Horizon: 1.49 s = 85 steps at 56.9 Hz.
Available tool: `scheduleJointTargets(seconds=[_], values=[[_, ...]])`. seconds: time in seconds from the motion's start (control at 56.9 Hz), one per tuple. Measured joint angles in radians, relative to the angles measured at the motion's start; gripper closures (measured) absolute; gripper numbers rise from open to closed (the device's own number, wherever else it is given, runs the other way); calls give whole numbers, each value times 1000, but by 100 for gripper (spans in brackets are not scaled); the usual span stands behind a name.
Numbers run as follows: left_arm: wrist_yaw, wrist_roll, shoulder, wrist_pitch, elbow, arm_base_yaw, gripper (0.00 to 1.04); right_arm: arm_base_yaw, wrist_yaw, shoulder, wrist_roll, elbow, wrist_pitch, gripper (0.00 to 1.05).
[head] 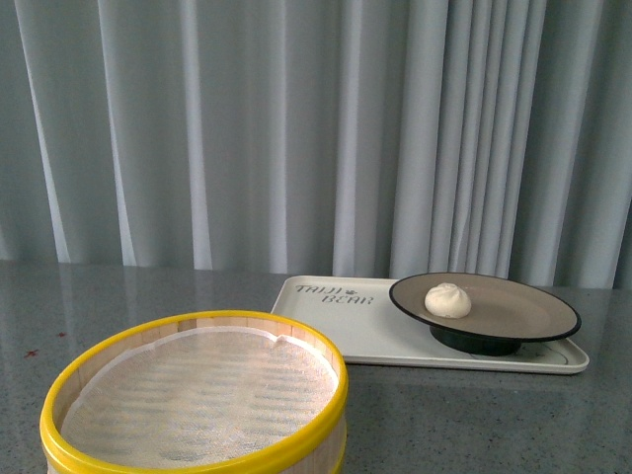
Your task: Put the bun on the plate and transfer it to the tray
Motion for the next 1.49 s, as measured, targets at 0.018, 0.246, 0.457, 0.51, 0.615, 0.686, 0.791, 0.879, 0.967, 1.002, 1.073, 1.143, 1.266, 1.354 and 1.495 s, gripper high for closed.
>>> scheduleJointTargets(seconds=[0.018,0.246,0.457,0.51,0.615,0.686,0.791,0.879,0.967,1.002,1.073,1.143,1.266,1.354,1.495], values=[[0,0,0,0,0,0,7,0,0,-14,0,0,-12,103],[0,0,0,0,0,0,7,0,0,-143,0,0,-132,103],[0,0,0,0,0,0,7,0,0,-263,0,0,-247,103],[0,0,0,0,0,0,7,0,0,-287,0,0,-271,103],[0,0,0,0,0,0,7,0,0,-318,0,0,-301,103],[0,0,0,0,0,0,7,0,0,-336,0,0,-320,103],[0,0,0,0,0,0,7,0,0,-370,0,0,-353,103],[0,0,0,0,0,0,7,0,0,-466,0,0,-478,103],[0,0,0,0,0,0,7,-1,-3,-551,0,0,-537,103],[0,0,0,0,0,0,7,-1,-3,-552,0,0,-539,103],[0,0,0,0,0,0,7,-1,-3,-552,0,0,-541,103],[0,0,0,0,0,0,7,-1,-3,-552,0,0,-541,103],[0,0,0,0,0,0,7,-1,-3,-552,0,0,-541,103],[0,0,0,0,0,0,7,-1,-3,-552,0,0,-541,103],[0,0,0,0,0,0,7,-1,-3,-552,0,0,-541,90]])
